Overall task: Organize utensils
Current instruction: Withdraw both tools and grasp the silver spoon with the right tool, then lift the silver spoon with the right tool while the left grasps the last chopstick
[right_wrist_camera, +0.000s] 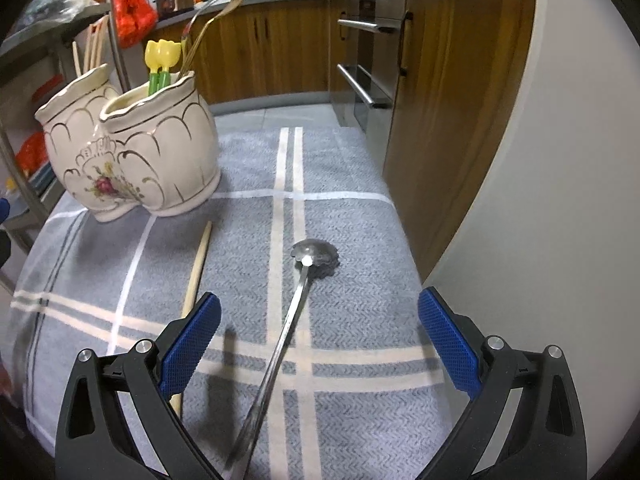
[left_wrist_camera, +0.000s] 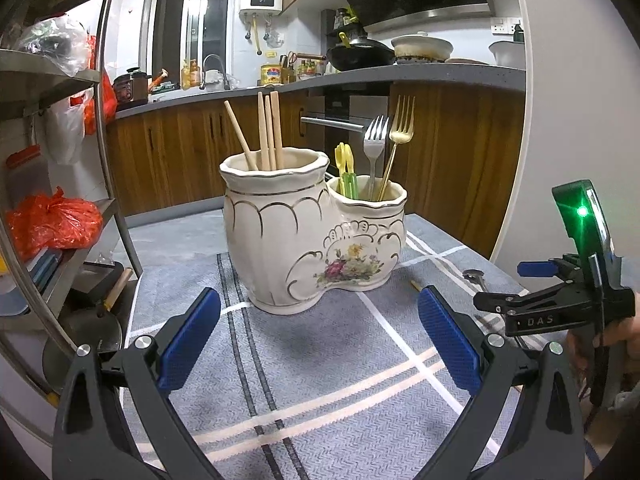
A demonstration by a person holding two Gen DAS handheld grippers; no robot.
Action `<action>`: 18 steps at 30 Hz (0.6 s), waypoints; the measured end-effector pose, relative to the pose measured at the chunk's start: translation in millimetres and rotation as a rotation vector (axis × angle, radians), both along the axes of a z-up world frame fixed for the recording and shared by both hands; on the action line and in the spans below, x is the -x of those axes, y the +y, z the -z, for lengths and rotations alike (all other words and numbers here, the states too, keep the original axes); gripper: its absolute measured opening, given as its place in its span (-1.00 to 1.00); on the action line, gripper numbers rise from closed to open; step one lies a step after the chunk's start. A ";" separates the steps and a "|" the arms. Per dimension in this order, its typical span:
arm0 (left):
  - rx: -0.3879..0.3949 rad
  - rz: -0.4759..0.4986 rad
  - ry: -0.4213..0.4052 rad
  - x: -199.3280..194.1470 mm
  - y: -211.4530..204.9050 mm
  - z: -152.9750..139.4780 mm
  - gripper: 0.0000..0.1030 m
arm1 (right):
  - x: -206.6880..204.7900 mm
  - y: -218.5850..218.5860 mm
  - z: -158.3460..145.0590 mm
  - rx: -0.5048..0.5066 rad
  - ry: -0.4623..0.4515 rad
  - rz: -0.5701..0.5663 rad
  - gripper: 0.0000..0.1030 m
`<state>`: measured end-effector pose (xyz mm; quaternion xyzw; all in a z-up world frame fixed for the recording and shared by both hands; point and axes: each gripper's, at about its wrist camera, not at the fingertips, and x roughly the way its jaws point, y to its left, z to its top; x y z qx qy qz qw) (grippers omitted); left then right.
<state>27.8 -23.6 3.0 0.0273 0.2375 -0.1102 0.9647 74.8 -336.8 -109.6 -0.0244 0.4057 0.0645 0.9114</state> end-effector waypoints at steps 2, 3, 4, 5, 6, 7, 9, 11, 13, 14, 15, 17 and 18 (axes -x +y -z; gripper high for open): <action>0.003 -0.001 0.005 -1.1 0.5 0.7 0.89 | -3.3 0.2 1.5 -0.003 0.012 0.005 0.83; 0.004 -0.002 0.008 -1.7 0.3 1.0 0.89 | -4.2 0.3 2.6 -0.006 0.020 0.005 0.68; 0.005 -0.001 0.011 -2.2 0.1 1.1 0.89 | -5.6 1.0 3.8 -0.005 0.029 0.005 0.43; 0.006 0.000 0.012 -2.4 0.0 1.3 0.89 | -7.5 2.2 5.8 0.006 0.040 0.004 0.34; 0.007 0.002 0.012 -2.3 -0.1 1.3 0.89 | -8.1 3.0 5.2 0.006 0.034 -0.002 0.25; 0.008 0.003 0.012 -2.3 -0.1 1.4 0.89 | -8.7 4.2 4.5 0.014 0.030 -0.008 0.11; 0.011 0.005 0.014 -2.8 0.1 1.5 0.89 | -9.7 5.8 4.7 0.018 0.024 -0.015 -0.02; 0.012 0.005 0.017 -3.0 0.3 1.6 0.89 | -11.1 9.0 4.6 0.011 0.025 -0.034 -0.21; 0.012 0.006 0.015 -2.9 0.3 1.5 0.89 | -12.2 11.2 5.0 0.002 0.026 -0.045 -0.46; 0.011 0.006 0.014 -2.8 0.2 1.4 0.89 | -12.8 12.0 5.2 -0.005 0.028 -0.051 -0.52; 0.009 0.005 0.013 -2.9 -0.1 1.4 0.89 | -14.1 11.3 5.2 -0.024 0.034 -0.060 -0.63; 0.004 0.000 0.013 -2.8 -1.3 1.6 0.89 | -15.9 9.2 5.4 -0.049 0.037 -0.072 -0.71; 0.007 0.000 0.014 -2.8 -2.0 1.8 0.89 | -16.3 8.3 5.5 -0.057 0.038 -0.077 -0.81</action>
